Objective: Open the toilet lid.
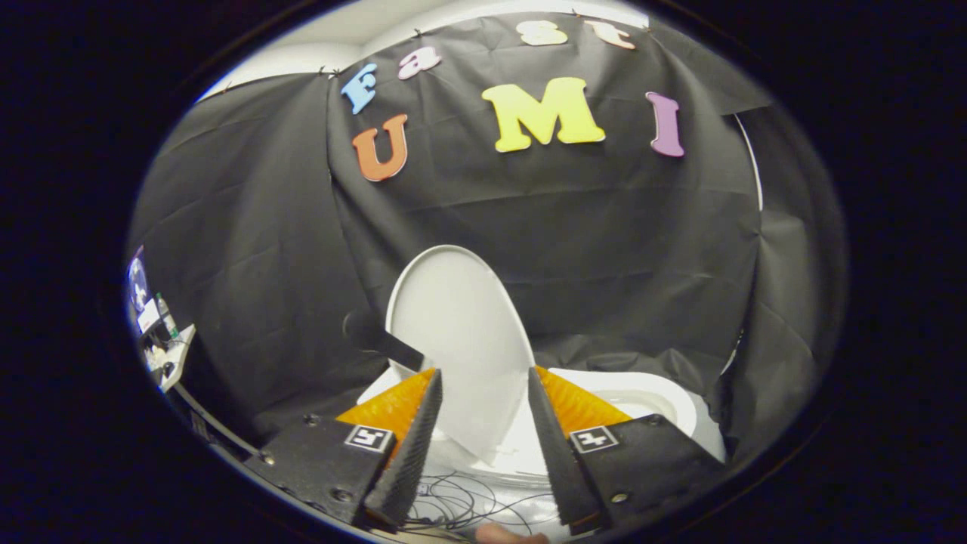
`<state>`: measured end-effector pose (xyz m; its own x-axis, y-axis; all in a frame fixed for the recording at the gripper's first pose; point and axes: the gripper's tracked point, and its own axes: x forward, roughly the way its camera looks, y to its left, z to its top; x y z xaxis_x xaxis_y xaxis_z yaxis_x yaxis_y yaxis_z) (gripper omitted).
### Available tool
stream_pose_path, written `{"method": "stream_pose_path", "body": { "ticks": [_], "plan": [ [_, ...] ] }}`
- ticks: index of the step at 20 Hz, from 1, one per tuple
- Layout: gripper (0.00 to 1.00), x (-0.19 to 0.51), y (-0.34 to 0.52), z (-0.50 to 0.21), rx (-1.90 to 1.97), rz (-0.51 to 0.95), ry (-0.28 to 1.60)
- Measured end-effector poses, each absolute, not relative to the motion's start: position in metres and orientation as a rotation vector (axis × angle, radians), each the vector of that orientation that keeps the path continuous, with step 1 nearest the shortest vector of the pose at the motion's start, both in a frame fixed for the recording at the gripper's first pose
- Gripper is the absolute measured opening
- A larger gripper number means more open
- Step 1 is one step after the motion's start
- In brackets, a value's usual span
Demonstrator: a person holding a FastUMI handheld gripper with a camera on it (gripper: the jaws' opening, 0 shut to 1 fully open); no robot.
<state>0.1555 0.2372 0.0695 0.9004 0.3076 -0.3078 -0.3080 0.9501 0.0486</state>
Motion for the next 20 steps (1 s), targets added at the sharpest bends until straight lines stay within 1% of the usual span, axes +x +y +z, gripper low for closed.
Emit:
{"method": "stream_pose_path", "body": {
  "ticks": [2, 3, 13, 20],
  "plan": [
    [0.96, 0.152, 0.214, 0.068, 0.005, 0.288, 0.299],
    [0.99, 0.148, 0.202, 0.070, 0.011, 0.275, 0.290],
    [0.98, 0.119, 0.113, 0.068, 0.058, 0.171, 0.205],
    [0.98, 0.083, 0.066, 0.058, 0.056, 0.128, 0.155]
  ]
}}
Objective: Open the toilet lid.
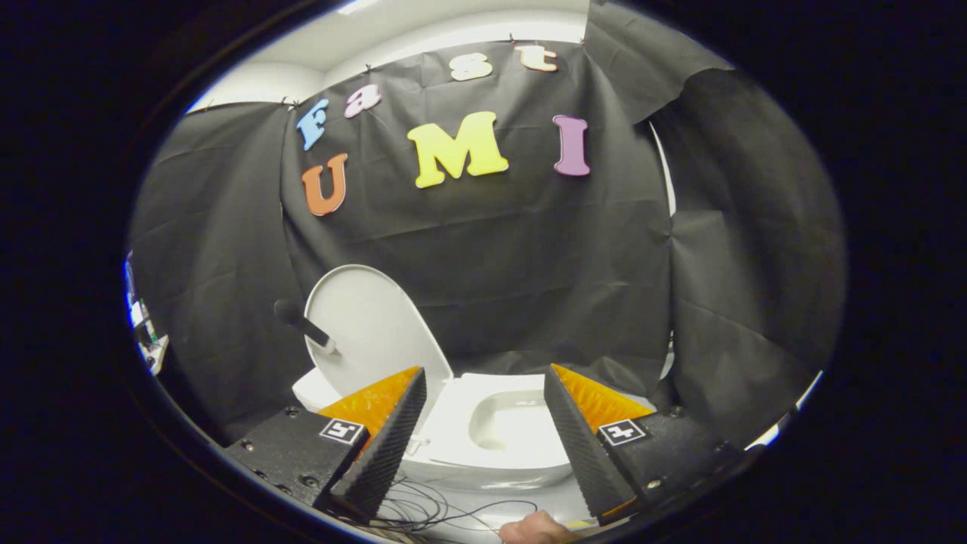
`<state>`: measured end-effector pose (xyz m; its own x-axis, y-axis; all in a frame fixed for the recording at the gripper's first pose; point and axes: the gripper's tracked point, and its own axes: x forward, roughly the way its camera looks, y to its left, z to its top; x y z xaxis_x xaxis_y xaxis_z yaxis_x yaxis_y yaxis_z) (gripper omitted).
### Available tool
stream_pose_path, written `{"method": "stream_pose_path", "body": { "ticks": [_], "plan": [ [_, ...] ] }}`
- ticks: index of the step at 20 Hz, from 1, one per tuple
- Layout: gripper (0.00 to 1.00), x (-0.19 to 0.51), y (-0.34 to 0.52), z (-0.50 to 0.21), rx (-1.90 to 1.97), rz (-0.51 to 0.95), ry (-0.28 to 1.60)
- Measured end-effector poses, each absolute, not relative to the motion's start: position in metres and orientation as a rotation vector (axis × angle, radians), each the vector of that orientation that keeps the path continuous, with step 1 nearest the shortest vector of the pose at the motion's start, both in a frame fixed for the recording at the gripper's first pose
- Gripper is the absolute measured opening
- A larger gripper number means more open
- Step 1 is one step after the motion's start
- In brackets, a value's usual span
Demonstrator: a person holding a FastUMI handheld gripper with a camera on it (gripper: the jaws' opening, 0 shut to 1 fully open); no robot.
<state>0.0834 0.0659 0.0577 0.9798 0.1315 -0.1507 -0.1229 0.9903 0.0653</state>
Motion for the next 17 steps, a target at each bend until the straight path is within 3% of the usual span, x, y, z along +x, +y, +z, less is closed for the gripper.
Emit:
{"method": "stream_pose_path", "body": {
  "ticks": [17],
  "plan": [
    [0.98, 0.005, 0.006, -0.002, 0.012, 0.042, 0.087]
  ]
}}
